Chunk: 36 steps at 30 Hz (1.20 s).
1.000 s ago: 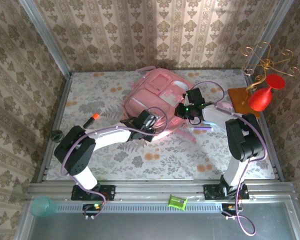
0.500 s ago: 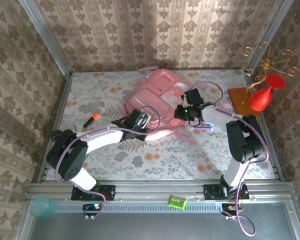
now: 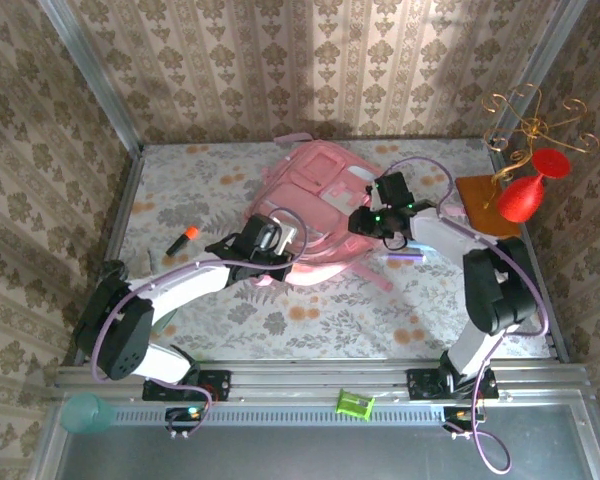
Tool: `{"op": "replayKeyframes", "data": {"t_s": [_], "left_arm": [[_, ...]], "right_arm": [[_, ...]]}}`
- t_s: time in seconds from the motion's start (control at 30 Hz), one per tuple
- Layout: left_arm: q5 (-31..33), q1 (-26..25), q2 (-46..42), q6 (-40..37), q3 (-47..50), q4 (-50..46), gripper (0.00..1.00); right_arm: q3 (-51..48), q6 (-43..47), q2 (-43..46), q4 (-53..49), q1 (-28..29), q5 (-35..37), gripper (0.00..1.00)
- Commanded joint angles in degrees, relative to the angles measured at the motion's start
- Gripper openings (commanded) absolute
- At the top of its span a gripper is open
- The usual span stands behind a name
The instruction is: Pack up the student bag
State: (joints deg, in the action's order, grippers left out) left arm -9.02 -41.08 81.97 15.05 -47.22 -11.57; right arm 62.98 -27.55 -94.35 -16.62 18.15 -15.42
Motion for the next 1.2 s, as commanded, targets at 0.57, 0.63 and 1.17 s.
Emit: {"op": "replayKeyframes", "data": {"t_s": [0.57,0.63,1.17], "left_arm": [[-1.44,-4.29,-1.88,2.76,1.87,0.17,0.00],[-1.47,-5.12,-1.83,2.79,1.99,0.33,0.00],[16.11,-6.43,-2.12,-4.80,0.05,-12.99,0.00]], "right_arm": [[-14.27,-22.44,1.90,18.85,10.30,-2.37,0.57],[-14.76,-22.96,0.77,20.69,10.32,-2.33,0.55],[-14.13,-9.09,6.86,11.04,4.71,1.27,0.00]]}}
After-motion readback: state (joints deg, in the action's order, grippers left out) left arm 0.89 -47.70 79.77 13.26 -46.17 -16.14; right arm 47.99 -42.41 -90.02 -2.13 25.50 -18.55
